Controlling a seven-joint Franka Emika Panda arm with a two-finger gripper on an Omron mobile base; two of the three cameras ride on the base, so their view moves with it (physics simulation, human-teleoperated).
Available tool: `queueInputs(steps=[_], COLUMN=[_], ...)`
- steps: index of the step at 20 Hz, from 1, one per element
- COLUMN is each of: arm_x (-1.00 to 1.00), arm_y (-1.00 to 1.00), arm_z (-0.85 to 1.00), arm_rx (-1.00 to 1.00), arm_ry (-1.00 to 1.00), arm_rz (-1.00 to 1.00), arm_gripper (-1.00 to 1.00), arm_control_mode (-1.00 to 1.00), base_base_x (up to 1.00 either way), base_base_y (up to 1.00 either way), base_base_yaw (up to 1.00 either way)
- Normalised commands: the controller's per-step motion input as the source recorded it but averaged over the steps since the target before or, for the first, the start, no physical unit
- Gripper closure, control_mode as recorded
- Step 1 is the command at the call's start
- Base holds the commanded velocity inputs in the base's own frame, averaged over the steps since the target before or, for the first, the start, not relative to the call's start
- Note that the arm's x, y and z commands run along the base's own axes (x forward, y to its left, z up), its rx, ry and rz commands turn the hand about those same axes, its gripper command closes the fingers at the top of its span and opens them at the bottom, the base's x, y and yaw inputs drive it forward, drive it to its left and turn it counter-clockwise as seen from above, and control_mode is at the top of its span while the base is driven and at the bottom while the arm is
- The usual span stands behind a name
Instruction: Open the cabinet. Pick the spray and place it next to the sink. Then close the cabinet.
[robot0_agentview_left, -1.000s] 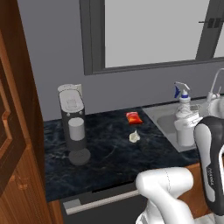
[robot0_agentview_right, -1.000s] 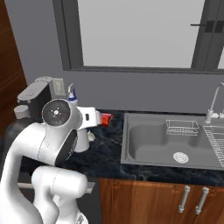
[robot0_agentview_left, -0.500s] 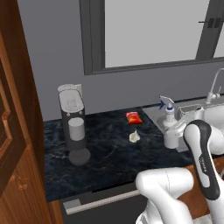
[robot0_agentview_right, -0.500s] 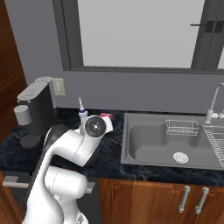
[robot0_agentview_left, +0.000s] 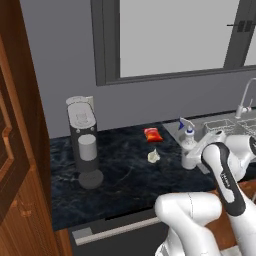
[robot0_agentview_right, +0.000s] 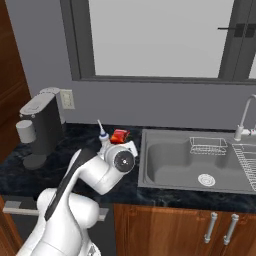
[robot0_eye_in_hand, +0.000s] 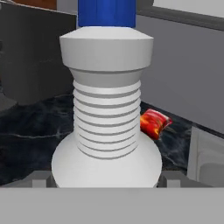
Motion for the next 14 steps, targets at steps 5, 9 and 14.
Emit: queueInputs(steps=[5,9,14], arm_x=[0.36,0.23,0.13], arm_y=[-0.28,-0.36,-0.29], arm_z=[-0.18,-0.21,-0.33], arm_rx=[0.00,0.00,0.00], arm_ry=[-0.02,0.00,0.00], arm_rz=[0.03,0.01,0.02], arm_gripper=[1.00,1.00,1.00], arm_control_mode=[-1.00,-1.00,-1.00], base_base_x=[0.00,0.00,0.00], base_base_y=[0.00,0.00,0.00], base_base_yaw=[0.00,0.00,0.00])
